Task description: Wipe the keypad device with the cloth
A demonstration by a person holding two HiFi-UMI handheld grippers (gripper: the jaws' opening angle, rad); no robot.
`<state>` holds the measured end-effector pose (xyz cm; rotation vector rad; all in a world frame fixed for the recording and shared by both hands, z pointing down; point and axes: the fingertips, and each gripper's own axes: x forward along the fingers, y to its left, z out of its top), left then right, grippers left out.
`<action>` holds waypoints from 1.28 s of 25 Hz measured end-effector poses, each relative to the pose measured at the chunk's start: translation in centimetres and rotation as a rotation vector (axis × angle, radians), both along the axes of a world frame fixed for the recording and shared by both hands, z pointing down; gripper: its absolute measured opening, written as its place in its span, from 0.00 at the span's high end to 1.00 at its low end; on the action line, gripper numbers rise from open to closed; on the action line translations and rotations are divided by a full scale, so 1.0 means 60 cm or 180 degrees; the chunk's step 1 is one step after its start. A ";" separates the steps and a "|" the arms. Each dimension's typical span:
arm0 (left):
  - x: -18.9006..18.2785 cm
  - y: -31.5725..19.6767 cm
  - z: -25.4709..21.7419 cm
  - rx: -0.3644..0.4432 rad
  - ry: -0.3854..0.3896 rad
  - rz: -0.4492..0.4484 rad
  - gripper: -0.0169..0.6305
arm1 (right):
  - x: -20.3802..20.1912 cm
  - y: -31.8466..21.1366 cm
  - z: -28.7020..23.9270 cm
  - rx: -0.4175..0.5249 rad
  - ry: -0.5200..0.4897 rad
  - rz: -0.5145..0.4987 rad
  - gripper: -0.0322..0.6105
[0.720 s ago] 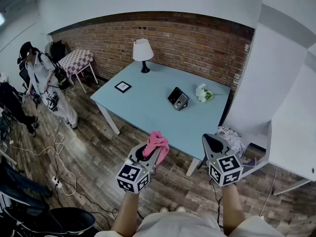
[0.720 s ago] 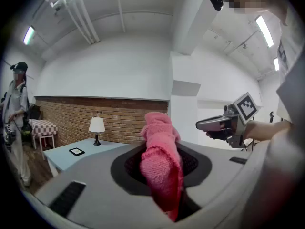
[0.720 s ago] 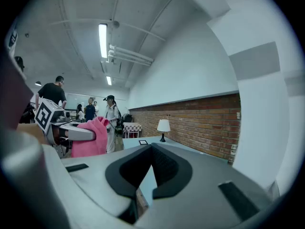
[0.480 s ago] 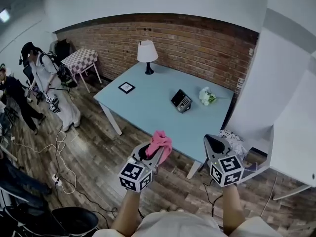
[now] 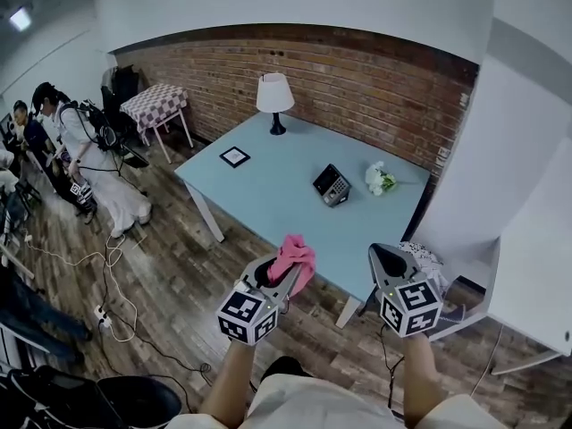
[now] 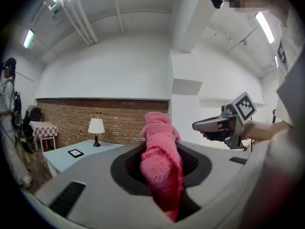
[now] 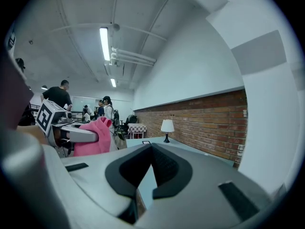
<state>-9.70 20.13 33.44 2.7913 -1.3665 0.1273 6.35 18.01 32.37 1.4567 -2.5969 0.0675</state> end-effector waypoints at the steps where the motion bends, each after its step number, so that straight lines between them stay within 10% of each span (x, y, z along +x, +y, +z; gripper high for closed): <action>1: 0.002 -0.004 0.001 -0.0007 -0.0004 -0.0006 0.76 | 0.001 -0.005 0.002 -0.0015 0.0004 -0.0002 0.94; 32: -0.015 -0.555 0.073 -0.0353 0.0167 0.0276 0.76 | -0.019 -0.503 0.092 -0.0572 0.0005 0.0344 0.94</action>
